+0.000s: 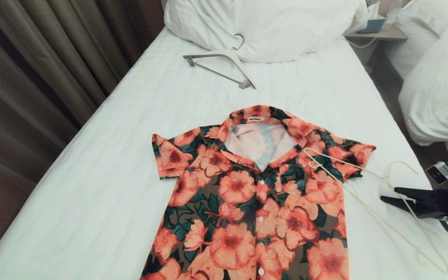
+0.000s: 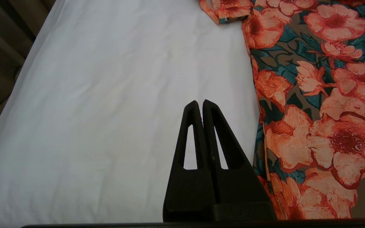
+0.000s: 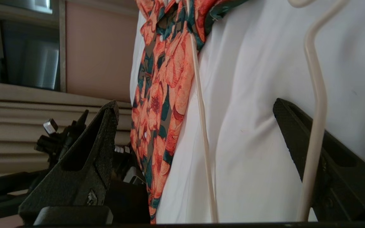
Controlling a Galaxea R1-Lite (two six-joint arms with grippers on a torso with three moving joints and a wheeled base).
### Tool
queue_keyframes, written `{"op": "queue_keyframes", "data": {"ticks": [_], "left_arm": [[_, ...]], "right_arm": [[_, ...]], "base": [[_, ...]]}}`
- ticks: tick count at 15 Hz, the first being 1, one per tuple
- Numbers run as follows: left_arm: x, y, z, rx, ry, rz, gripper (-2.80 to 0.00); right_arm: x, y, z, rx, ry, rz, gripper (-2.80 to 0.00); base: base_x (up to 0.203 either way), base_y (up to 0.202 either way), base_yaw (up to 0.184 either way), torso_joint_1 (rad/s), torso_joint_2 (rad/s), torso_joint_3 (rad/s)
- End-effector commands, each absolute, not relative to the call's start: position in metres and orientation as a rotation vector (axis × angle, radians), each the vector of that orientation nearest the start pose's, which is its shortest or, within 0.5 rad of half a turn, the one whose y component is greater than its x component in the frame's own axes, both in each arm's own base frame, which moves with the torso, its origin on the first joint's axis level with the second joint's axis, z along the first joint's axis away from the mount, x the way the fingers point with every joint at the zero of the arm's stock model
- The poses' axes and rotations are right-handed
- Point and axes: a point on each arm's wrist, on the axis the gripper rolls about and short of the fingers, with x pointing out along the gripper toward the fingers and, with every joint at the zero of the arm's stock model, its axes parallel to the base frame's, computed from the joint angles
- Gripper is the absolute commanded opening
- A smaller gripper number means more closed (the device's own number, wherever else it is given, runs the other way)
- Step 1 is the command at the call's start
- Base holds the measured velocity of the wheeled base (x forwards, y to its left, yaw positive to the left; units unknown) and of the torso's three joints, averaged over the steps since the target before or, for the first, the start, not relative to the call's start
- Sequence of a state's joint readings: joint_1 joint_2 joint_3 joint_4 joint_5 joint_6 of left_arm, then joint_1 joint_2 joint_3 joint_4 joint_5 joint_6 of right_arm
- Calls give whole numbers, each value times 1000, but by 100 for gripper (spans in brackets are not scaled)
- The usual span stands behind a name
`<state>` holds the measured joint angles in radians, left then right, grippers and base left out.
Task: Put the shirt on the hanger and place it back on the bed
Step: Lift the shirt and hanger
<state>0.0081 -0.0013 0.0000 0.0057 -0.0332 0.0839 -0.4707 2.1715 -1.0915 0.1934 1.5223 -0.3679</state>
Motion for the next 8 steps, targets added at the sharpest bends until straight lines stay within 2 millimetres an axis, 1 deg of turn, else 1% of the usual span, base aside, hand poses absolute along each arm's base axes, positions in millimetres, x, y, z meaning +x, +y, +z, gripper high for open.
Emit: {"op": "queue_keyframes", "data": {"ticks": [1, 4, 5, 8], "left_arm": [[-23, -1, 75, 84, 6, -25, -280], [-23, -1, 74, 84, 6, -26, -280], [-23, -1, 75, 84, 6, -26, -280], [-23, -1, 75, 84, 6, -25, -280]], "right_arm": [[319, -130, 52, 781, 527, 1010, 0], [323, -128, 49, 769, 525, 1022, 0], [324, -129, 49, 759, 518, 1022, -280], [324, -130, 49, 757, 515, 1022, -280]], "base": [[0, 0, 0, 0, 0, 0], [0, 0, 0, 0, 0, 0], [0, 0, 0, 0, 0, 0], [0, 0, 0, 0, 0, 0]]}}
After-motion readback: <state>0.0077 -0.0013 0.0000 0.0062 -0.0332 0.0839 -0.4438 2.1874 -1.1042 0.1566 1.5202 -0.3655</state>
